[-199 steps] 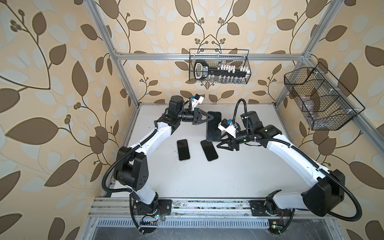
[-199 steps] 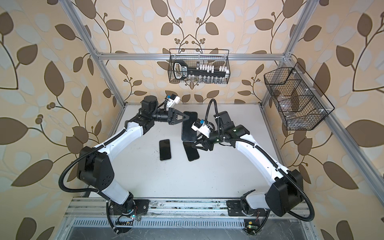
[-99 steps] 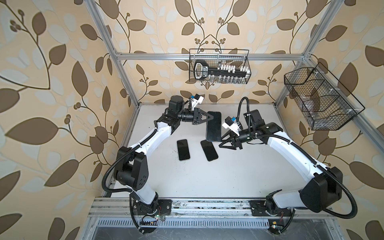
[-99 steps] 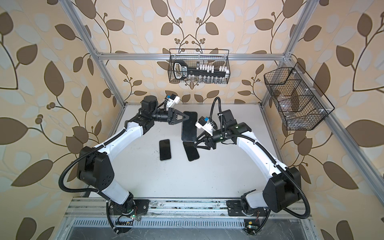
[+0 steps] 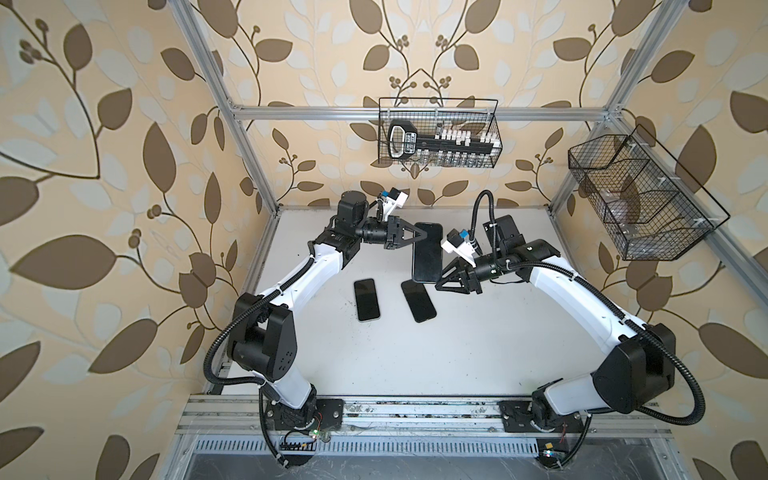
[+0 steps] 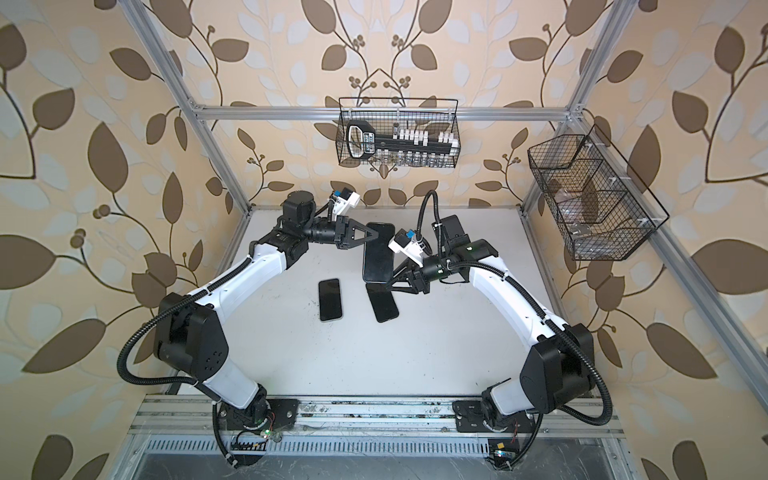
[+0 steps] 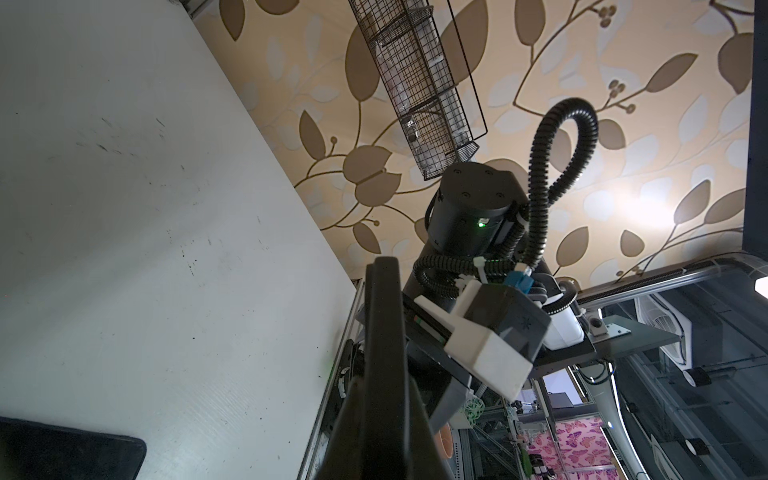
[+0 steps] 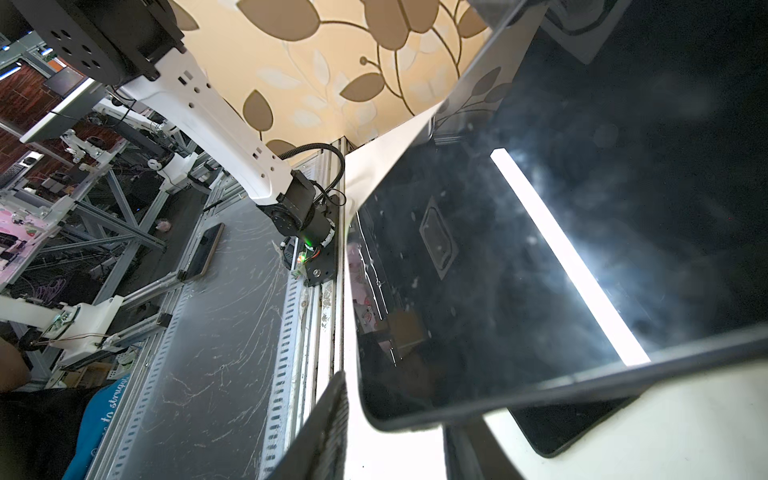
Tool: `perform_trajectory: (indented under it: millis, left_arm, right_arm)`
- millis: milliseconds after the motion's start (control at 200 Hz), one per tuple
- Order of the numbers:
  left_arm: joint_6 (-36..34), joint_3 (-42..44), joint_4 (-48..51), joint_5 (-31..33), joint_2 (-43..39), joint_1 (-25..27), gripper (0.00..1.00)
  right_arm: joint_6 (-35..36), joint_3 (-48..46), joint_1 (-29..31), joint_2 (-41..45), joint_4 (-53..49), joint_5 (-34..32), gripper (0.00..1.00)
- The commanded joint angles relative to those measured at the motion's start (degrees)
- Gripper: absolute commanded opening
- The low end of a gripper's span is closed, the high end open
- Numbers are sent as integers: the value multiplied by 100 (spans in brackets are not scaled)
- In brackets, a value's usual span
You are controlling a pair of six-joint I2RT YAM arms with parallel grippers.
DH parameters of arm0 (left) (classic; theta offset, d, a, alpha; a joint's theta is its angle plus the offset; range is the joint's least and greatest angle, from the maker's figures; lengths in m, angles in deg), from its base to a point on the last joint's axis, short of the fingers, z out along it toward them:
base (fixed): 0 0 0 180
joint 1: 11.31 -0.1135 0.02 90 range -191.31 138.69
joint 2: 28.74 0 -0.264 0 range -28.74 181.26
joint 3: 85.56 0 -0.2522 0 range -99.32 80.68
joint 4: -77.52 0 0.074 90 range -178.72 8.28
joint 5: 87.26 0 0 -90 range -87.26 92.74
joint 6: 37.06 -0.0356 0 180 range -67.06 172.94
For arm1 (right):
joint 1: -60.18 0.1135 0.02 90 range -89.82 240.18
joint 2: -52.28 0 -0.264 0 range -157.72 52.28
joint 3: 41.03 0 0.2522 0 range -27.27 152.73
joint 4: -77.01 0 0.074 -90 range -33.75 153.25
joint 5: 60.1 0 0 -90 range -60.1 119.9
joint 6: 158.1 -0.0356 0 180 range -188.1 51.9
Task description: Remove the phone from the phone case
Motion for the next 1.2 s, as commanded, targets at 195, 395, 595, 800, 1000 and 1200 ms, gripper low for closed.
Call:
perform_trajectory:
  millis: [195, 395, 595, 800, 1000, 1200]
  left_arm:
    - [-76, -136, -332, -256, -363, 27, 0]
    - [-31, -130, -385, -252, -359, 36, 0]
    - [4, -122, -453, -253, -363, 45, 0]
    - [4, -112, -482, -250, -362, 71, 0]
    - [4, -97, -508, -259, -371, 89, 0]
    - [-7, -60, -535, -259, -371, 102, 0]
  right_arm:
    - [223, 218, -5, -105, -169, 192, 20]
    - [239, 227, -9, -122, -171, 224, 16]
    - [247, 245, -14, -116, -162, 280, 24]
    - [262, 326, -14, -148, -214, 370, 24]
    - [332, 381, -26, -230, -327, 439, 21]
    - [319, 425, -28, -249, -316, 528, 26]
